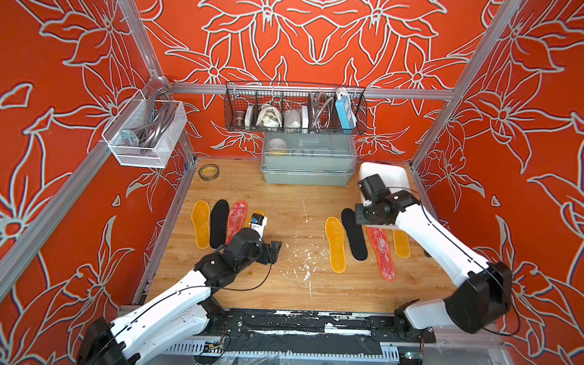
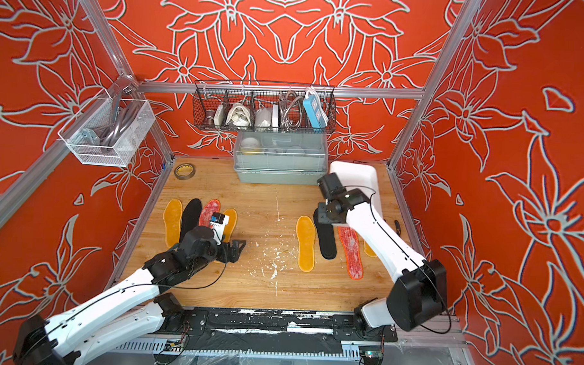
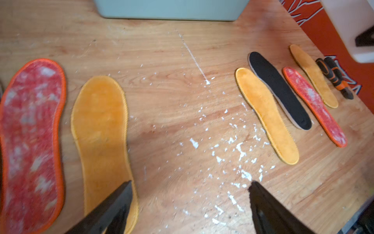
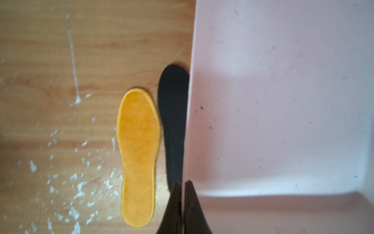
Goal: Put the insoles into the storage box
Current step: Place the storage box at the center of the board.
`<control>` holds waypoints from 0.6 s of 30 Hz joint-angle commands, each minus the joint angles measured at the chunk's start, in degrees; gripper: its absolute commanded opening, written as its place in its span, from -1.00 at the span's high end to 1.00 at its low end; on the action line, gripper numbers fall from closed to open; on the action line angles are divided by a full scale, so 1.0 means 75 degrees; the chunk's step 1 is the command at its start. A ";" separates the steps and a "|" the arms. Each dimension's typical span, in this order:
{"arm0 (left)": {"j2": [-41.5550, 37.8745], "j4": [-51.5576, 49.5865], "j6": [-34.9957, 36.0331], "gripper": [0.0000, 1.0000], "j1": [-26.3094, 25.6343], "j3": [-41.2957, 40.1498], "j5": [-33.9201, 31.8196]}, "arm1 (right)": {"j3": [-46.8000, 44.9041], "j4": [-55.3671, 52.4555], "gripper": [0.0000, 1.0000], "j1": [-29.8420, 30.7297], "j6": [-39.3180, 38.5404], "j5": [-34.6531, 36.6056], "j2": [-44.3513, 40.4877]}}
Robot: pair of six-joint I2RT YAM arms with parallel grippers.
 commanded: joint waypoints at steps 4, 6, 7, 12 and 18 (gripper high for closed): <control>-0.1760 -0.0372 -0.0301 -0.86 0.0074 -0.0831 -0.0801 | -0.1113 0.1118 1.00 0.2105 0.2590 -0.0220 -0.0428; -0.2137 -0.0387 -0.0205 -0.92 0.0081 -0.1071 -0.0982 | -0.0939 0.1262 1.00 0.2659 0.2960 -0.0078 -0.0089; -0.2296 -0.0415 -0.0181 -0.95 0.0097 -0.1170 -0.1115 | -0.0790 0.1309 1.00 0.2906 0.3152 -0.0004 0.0155; -0.2736 -0.0575 -0.0248 -0.96 0.0104 -0.1297 -0.1363 | 0.0516 0.0800 1.00 0.3983 0.3722 0.0632 0.1466; -0.2846 -0.0616 -0.0309 -0.96 0.0121 -0.1348 -0.1488 | 0.1665 0.0988 1.00 0.4647 0.3985 0.0571 0.2748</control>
